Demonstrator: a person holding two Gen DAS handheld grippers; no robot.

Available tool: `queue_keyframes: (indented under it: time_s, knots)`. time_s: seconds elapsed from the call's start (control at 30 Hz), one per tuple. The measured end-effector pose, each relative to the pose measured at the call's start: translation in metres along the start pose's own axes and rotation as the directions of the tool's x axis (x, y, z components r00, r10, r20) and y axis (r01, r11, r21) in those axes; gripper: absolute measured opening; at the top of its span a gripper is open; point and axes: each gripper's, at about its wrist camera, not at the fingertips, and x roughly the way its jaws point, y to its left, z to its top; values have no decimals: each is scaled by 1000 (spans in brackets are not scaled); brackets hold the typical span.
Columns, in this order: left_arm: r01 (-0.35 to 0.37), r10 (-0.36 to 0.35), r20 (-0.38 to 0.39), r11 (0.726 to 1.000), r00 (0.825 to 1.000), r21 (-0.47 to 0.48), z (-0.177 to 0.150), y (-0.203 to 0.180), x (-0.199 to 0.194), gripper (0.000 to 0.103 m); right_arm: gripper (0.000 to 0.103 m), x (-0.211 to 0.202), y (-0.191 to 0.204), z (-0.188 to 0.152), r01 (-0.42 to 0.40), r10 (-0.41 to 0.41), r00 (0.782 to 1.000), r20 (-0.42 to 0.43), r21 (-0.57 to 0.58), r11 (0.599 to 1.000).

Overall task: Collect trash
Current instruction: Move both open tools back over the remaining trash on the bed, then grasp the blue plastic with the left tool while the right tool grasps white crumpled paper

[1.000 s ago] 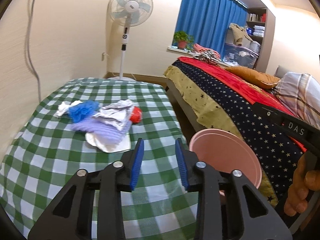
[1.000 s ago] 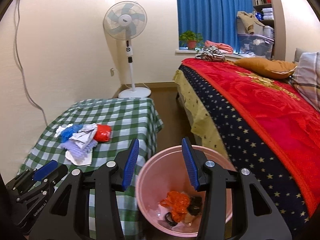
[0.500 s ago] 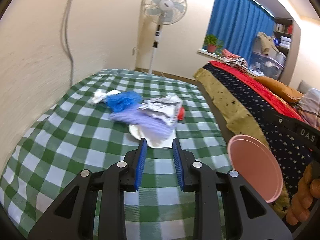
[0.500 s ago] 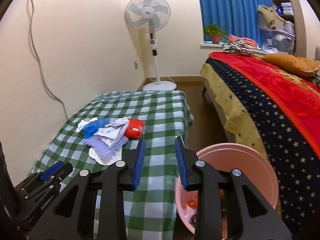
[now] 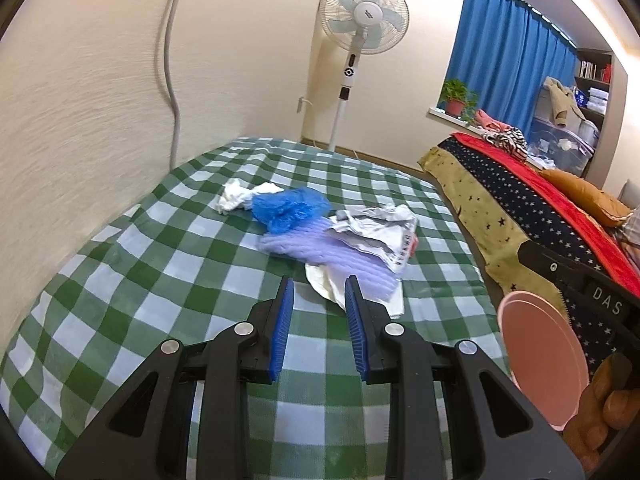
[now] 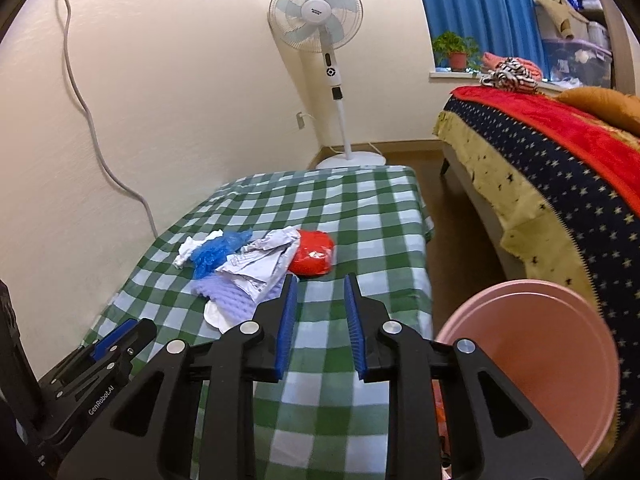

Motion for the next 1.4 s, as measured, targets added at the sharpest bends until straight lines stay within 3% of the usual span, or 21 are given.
queue_keyframes:
  time_s: [0.57, 1.0, 1.07, 1.17, 1.27, 1.4]
  knots:
    - [-53, 53, 1, 999, 999, -2, 31, 18, 55, 26, 28, 69, 11, -1, -109, 111, 993, -34, 64, 992]
    - [-27, 27, -32, 1000, 999, 7, 60, 19, 109, 27, 30, 100, 14, -8, -112, 120, 989, -89, 91, 990]
    - [-23, 23, -44, 1000, 999, 5, 59, 18, 115, 38, 30, 102, 14, -9, -114, 122, 988, -96, 85, 990]
    - [-22, 22, -70, 1000, 997, 6, 58, 17, 125, 41, 30, 106, 17, -10, -117, 125, 986, -109, 71, 991]
    - [-19, 19, -90, 1000, 996, 4, 59, 17, 130, 41, 24, 109, 17, -12, -124, 132, 984, -122, 74, 990]
    - [-15, 12, -149, 1000, 989, -19, 56, 24, 138, 35, 6, 111, 17, -13, -149, 158, 978, -136, 78, 986]
